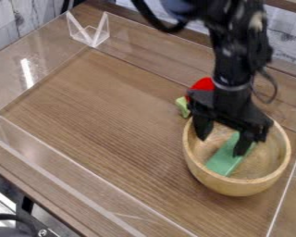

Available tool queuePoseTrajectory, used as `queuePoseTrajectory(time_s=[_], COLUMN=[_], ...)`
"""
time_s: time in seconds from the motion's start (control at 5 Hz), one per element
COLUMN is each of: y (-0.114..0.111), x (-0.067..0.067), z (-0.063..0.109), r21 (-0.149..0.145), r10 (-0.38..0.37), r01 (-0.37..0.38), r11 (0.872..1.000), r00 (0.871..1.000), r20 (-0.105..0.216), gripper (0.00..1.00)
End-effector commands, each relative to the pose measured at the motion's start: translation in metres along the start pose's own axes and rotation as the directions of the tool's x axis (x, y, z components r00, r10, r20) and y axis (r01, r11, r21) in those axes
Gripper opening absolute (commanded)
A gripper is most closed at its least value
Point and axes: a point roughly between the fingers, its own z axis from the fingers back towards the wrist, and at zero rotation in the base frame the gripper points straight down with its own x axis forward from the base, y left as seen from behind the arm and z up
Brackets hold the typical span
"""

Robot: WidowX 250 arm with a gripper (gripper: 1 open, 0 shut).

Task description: Remove the green object from the brown bowl and put it on the table

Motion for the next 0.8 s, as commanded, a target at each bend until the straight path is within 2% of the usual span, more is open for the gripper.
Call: queuePoseTrajectory(time_s=[0.0,0.2,0.4,0.6], y=[-0.010,0.002,0.012,0.048], x=[0.001,0.000,0.000,-0.002], z=[-0.008,0.008,0.040,0.070], r21=[-0.008,-0.015,-0.034,-0.020], r10=[-0.033,-0.053,-0.070,0.005], r01=[0.033,0.053,0.072,-0.004], r11=[0.999,0.998,0.997,1.000], r00=[0.999,0.998,0.996,0.996], r20=[0.014,0.020,0.049,0.085], gripper=[1.00,0.00,0.00,0.00])
